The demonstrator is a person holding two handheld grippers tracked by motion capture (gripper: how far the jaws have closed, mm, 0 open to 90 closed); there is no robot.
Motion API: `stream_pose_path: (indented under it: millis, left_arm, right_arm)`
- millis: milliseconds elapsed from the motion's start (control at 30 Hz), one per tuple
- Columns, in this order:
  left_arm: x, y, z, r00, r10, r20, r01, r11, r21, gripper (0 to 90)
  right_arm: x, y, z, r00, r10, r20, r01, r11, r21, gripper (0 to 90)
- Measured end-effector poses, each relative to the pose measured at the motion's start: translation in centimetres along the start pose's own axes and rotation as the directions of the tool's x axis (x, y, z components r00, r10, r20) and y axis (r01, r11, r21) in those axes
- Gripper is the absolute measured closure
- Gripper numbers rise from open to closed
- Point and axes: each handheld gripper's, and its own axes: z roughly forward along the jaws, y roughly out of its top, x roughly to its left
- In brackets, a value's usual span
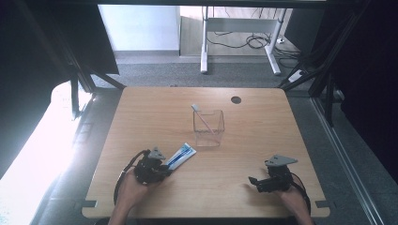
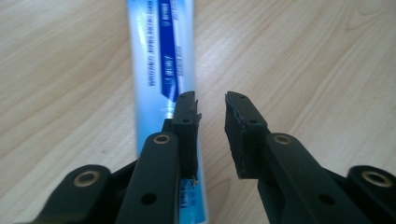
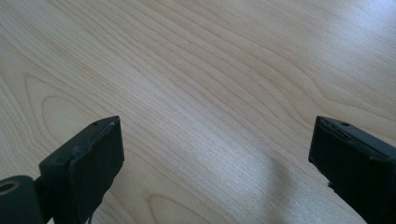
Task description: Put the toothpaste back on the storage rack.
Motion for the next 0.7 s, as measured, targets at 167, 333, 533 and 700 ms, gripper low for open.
stream_pose_path:
  millis: [167,333,533,700]
  left_arm:
    - [0.9,0.8,0.0,0.9994,-0.026,-0.021,0.026,0.9995,0.019,64.4]
    - [1.5,1.6,0.6,0.9988,-0.041,-0.029,0.042,0.9971,0.063,58.1]
    - [2.2,2.6,1.7,0.9988,-0.048,-0.008,0.049,0.9931,0.107,50.7]
    - [2.2,3.6,2.8,0.9993,-0.037,-0.011,0.038,0.9861,0.162,47.4]
  right_arm:
    - [-0.1,0.0,0.0,1.0000,0.004,-0.003,-0.004,1.000,-0.001,3.2]
    - [-0.1,-0.1,0.0,1.0000,0.008,-0.003,-0.008,1.000,0.002,3.2]
    - [-0.1,-0.1,0.1,1.0000,0.007,-0.006,-0.007,1.000,0.004,3.2]
    - [-0.2,-0.1,0.1,0.9999,0.009,-0.008,-0.009,1.000,0.005,3.2]
